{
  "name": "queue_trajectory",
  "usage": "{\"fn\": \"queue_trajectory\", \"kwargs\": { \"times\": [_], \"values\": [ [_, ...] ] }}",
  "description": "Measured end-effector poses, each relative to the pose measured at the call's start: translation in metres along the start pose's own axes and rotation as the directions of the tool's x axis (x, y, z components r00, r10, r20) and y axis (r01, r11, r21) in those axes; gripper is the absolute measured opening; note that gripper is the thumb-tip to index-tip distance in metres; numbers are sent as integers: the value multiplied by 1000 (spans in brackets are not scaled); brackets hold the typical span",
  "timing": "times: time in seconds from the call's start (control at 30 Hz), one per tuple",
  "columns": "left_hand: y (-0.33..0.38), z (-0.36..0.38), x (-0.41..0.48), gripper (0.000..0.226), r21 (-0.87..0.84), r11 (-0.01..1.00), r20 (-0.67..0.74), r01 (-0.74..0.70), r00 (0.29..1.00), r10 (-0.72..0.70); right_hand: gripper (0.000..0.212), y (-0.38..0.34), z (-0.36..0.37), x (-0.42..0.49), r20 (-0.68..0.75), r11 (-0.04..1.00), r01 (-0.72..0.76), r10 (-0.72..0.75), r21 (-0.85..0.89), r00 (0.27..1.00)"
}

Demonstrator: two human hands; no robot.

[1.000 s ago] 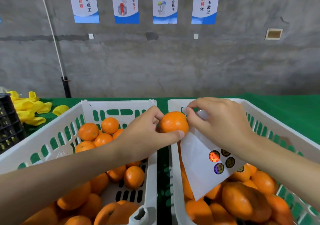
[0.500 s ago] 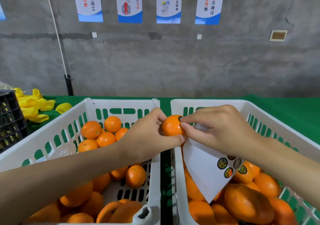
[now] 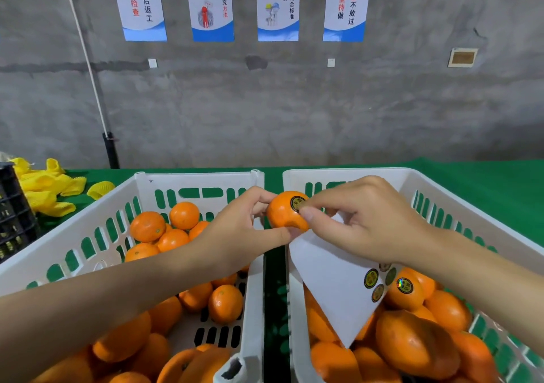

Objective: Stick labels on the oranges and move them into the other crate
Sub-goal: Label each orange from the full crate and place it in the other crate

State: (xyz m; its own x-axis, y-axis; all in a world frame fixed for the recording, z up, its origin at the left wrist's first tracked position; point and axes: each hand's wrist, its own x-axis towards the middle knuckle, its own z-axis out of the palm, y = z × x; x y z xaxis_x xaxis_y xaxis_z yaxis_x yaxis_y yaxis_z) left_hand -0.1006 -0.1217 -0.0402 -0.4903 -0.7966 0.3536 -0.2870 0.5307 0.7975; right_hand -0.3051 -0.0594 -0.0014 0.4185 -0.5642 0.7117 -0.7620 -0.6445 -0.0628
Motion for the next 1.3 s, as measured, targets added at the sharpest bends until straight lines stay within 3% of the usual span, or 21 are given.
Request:
{"fn": "queue_trajectory", "kwargs": {
  "times": [0.1, 0.17, 0.27, 0.33, 0.47, 0.6, 0.7, 0.8, 0.83, 0.87, 0.93, 1.0, 1.1, 1.23, 1.3],
  "values": [
    [1, 0, -1, 58, -26, 1000, 8, 12, 1000, -12, 57, 5, -1, 3, -143, 994, -90, 97, 57, 985],
    [1, -1, -1, 52, 24, 1000, 52, 17, 998, -18, 63, 7, -4, 4, -227, 970, -152, 194, 189, 954],
    [2, 1, -2, 52, 70, 997, 153, 22, 988, -32, 75, 9, -9, 6, -242, 872, -217, 348, 439, 906],
    [6, 0, -4, 60, 98, 995, 216, 20, 975, -41, 80, 9, -10, 8, -231, 822, -257, 418, 509, 879],
    [17, -3, -4, 69, 236, 969, 330, -76, 944, -6, 66, 12, 2, 8, -107, 764, -452, 553, 460, 826],
    [24, -3, -7, 34, 269, 950, 390, -159, 920, 43, 66, 18, 21, 1, -7, 754, -539, 584, 374, 812],
    [31, -5, -9, 26, 164, 985, 359, -50, 933, -12, 65, 17, 24, 2, -37, 784, -533, 572, 317, 819],
    [18, -7, -29, 37, 119, 991, 556, -64, 831, -13, 65, 15, 23, 2, -56, 760, -534, 593, 371, 803],
    [19, -7, -28, 40, 127, 991, 565, -41, 824, -39, 65, 15, 22, 2, -55, 736, -536, 607, 414, 792],
    [23, -6, -29, 40, 20, 999, 531, -32, 847, 16, 65, 15, 21, 3, -53, 711, -536, 623, 455, 780],
    [40, -3, -18, 39, -102, 993, 434, 61, 901, -10, 65, 14, 16, 4, -72, 675, -539, 654, 504, 753],
    [37, -4, -25, 41, -121, 993, 448, -9, 892, 63, 65, 13, 11, 6, -104, 645, -553, 695, 528, 712],
    [38, 3, -19, 38, -133, 990, 493, 53, 870, 20, 68, 17, 9, 9, -106, 579, -586, 757, 567, 645],
    [39, 6, -19, 11, -90, 992, 460, 87, 887, -37, 65, 14, 11, 12, -11, 476, -654, 813, 589, 582],
    [34, 6, -16, 12, -64, 993, 395, 98, 916, -65, 65, 12, 14, 10, 75, 437, -694, 815, 572, 575]
  ]
}}
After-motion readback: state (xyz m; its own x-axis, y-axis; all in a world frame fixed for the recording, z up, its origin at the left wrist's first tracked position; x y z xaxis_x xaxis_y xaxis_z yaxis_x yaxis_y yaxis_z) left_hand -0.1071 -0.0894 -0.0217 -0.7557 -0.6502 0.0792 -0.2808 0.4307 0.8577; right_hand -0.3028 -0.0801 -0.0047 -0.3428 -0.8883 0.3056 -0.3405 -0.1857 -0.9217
